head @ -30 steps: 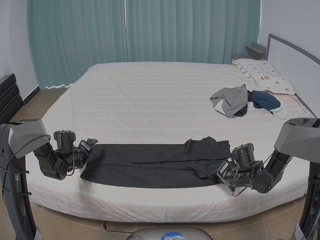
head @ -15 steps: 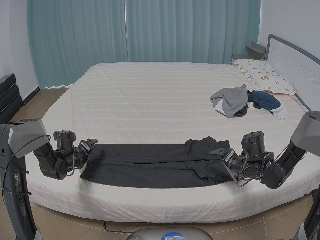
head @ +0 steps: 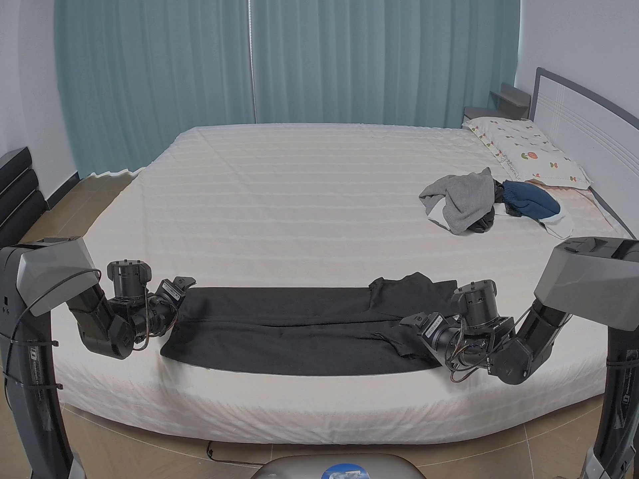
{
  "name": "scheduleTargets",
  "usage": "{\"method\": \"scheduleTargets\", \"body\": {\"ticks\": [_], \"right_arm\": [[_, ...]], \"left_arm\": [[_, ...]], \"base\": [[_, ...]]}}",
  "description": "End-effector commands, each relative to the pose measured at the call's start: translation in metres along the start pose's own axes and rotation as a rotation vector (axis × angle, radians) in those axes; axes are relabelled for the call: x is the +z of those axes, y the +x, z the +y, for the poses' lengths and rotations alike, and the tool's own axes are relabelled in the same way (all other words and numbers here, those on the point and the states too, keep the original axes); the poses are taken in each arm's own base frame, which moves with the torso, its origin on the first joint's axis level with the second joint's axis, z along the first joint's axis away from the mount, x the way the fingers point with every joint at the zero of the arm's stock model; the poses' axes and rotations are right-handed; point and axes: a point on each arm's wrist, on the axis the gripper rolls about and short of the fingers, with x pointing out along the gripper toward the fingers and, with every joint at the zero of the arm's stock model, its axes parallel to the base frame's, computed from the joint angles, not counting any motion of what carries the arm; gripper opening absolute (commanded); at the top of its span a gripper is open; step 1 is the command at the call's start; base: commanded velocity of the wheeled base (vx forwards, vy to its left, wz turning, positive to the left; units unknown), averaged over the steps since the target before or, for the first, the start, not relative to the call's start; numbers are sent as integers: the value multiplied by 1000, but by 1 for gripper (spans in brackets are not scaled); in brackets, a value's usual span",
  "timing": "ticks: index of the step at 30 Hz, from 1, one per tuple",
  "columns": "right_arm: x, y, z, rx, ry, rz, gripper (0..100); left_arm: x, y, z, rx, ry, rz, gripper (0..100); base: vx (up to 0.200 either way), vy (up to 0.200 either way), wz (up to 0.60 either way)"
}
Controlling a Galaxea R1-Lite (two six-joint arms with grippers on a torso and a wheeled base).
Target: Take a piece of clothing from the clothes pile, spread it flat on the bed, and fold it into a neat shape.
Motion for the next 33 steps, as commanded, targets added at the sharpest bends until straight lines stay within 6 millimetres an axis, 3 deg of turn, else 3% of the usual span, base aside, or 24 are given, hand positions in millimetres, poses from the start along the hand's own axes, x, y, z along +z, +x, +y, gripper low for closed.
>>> {"method": "scheduleTargets", "body": {"ticks": [1,5,8,11,13,21,29,33], "right_arm": [[0,4,-9,-28,8,5,100],[9,-4,-1,5,25,-23,100],[16,-20,5,30,38,-44,100],[27,-48,14,78,45,-77,100],[33,-54,14,91,53,-87,100],[52,-45,-7,58,100,-84,100],[55,-42,-12,42,109,-88,100],[55,-43,-12,42,106,-88,100]], "left_arm": [[0,0,0,1,2,2,100],[0,-1,-1,-3,6,-1,100],[2,-3,-3,-9,6,-7,100],[8,-10,-11,-29,11,-24,100],[12,-15,-14,-35,10,-34,100],[15,-19,-14,-29,3,-49,100],[14,-19,-14,-36,8,-41,100],[16,-20,-13,-34,4,-35,100]], "base": [[0,0,0],[0,0,0],[0,0,0],[0,0,0],[0,0,0],[25,0,0],[200,0,0],[0,0,0]]}}
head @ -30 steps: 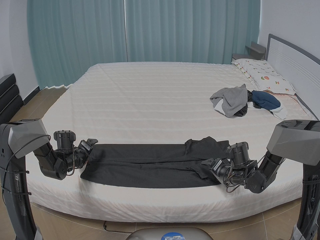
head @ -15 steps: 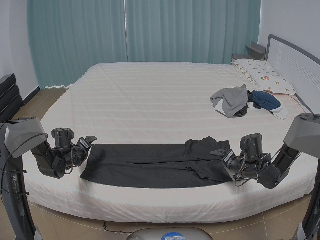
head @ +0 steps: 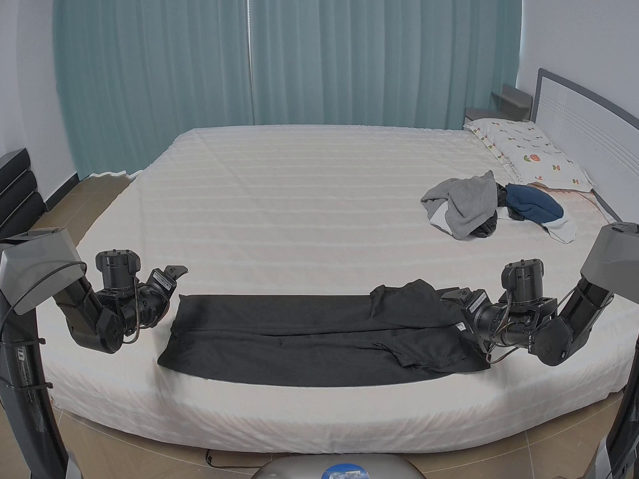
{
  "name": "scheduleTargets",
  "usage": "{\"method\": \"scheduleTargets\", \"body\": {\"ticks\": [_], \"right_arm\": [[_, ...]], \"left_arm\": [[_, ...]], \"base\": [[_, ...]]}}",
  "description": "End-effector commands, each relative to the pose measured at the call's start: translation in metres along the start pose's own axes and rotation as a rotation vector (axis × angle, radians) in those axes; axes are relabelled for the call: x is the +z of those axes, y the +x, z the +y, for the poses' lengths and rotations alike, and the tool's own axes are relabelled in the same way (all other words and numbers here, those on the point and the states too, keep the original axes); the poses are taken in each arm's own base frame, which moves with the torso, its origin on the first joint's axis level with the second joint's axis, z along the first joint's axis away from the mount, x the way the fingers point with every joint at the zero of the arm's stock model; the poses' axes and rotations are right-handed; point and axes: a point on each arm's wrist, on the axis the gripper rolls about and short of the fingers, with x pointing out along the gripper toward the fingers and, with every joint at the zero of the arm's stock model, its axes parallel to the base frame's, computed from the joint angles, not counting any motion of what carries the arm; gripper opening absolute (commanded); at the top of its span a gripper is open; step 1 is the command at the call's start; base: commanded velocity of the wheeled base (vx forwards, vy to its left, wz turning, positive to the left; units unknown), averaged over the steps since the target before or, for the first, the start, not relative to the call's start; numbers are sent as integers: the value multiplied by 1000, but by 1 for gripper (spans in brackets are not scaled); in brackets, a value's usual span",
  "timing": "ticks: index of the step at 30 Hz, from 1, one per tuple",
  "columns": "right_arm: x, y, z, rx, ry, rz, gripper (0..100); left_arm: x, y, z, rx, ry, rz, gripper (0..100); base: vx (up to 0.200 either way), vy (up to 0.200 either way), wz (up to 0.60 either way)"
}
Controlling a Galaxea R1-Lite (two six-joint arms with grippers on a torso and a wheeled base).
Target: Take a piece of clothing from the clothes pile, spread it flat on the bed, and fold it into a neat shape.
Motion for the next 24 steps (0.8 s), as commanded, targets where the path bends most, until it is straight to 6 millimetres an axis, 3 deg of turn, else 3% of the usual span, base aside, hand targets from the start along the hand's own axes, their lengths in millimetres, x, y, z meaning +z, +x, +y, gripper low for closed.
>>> {"method": "scheduleTargets", "body": {"ticks": [1,5,9,18,24], "right_arm": [[0,1,-2,-7,0,2,100],[6,0,-5,-14,13,-14,100],[10,-3,-9,-25,24,-23,100],[22,1,-20,-36,56,-23,100],[27,8,-28,-38,70,-26,100]], "left_arm": [[3,-2,-1,-1,0,-6,100],[12,-13,-2,50,65,16,100],[6,-18,4,149,203,143,100],[-1,-9,20,100,417,284,100],[-22,2,35,126,483,377,100]], "base": [[0,0,0],[0,0,0],[0,0,0],[0,0,0],[0,0,0]]}}
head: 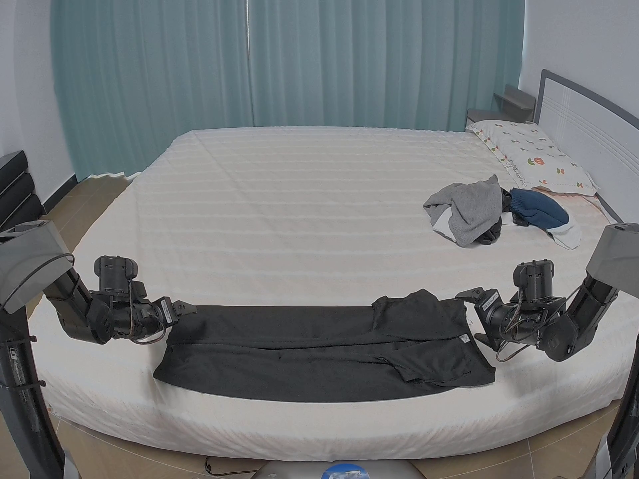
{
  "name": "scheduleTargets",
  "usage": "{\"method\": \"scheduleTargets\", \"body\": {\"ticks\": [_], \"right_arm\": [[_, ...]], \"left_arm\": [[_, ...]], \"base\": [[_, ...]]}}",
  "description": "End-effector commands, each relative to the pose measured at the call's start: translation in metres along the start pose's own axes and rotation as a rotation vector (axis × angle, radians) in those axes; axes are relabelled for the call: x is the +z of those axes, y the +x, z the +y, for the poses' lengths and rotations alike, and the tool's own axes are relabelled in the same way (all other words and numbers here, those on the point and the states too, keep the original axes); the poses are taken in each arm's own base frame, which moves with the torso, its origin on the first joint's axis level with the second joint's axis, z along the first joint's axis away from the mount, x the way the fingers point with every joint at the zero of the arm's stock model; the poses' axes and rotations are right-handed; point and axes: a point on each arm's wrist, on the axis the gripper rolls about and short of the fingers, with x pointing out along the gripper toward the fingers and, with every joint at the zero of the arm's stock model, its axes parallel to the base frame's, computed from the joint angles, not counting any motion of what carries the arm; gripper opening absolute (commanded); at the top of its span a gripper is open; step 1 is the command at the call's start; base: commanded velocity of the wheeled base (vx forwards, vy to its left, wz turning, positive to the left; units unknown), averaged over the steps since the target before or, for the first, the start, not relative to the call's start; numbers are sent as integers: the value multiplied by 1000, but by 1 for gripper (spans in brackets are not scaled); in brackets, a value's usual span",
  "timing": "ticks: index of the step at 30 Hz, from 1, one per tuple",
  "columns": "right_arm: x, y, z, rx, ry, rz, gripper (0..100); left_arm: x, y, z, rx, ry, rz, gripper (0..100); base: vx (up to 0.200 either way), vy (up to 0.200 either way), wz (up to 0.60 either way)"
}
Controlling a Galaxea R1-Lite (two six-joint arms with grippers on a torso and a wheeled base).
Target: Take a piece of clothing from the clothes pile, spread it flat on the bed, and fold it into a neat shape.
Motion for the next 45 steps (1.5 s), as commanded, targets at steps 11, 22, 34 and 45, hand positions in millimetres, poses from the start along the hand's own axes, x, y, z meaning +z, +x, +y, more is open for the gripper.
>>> {"method": "scheduleTargets", "body": {"ticks": [11,22,34,45], "right_arm": [[3,12,-11,5,6,-14,100],[0,12,-10,7,1,-6,100],[-1,13,-10,5,-2,-3,100],[-1,13,-11,3,-1,4,100]], "left_arm": [[-8,27,4,0,15,43,100],[-15,20,7,17,68,62,100],[-16,20,8,13,65,65,0],[-12,17,5,11,71,50,0]], "base": [[0,0,0],[0,0,0],[0,0,0],[0,0,0]]}}
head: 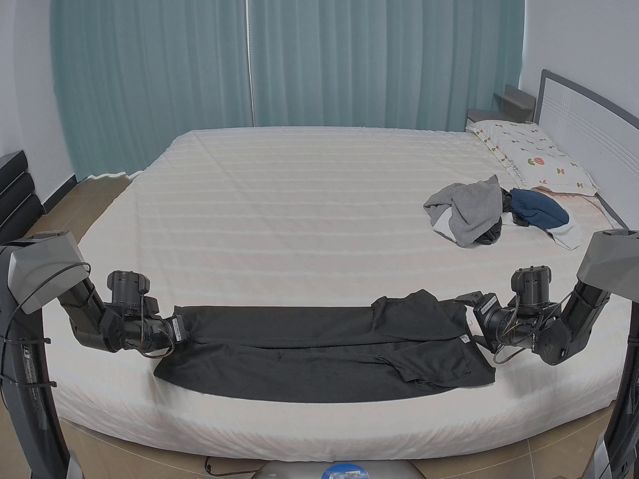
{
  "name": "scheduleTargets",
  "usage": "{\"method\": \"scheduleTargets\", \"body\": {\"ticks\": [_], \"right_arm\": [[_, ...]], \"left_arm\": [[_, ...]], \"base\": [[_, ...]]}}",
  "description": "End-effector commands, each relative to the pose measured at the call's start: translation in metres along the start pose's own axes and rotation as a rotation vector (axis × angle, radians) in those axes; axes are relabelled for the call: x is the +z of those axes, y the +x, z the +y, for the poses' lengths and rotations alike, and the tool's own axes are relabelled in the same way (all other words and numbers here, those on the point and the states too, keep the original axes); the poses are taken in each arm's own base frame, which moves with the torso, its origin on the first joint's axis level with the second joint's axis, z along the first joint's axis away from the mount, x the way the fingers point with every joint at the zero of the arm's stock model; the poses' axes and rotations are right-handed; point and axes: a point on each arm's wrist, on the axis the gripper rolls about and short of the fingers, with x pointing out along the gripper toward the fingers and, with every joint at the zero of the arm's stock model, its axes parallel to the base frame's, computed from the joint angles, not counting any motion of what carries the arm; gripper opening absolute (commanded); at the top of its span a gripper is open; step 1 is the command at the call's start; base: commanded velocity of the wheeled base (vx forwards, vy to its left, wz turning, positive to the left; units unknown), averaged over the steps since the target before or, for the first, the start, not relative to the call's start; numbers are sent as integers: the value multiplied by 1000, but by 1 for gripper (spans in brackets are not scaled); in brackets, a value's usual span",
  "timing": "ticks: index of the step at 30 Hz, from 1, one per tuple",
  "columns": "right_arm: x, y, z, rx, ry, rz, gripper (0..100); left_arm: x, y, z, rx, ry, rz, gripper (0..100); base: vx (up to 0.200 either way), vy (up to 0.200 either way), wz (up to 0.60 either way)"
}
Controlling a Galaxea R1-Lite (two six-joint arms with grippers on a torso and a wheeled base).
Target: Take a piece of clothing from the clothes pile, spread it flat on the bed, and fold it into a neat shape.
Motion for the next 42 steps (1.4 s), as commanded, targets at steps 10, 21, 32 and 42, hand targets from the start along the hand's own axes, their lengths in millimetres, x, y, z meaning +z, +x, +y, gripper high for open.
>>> {"method": "scheduleTargets", "body": {"ticks": [10,21,32,42], "right_arm": [[2,0,-1,-1,4,-3,100],[10,-2,0,7,14,-27,100],[14,0,-4,0,22,-35,100],[22,3,-10,-15,36,-53,100]], "left_arm": [[7,-11,-5,-9,2,-32,0],[8,-10,-6,-20,-5,-39,0],[23,-7,-29,-72,-86,-88,0],[29,-20,-57,-90,-120,-130,0]], "base": [[0,0,0],[-127,0,0],[0,-55,0],[0,-200,0]]}}
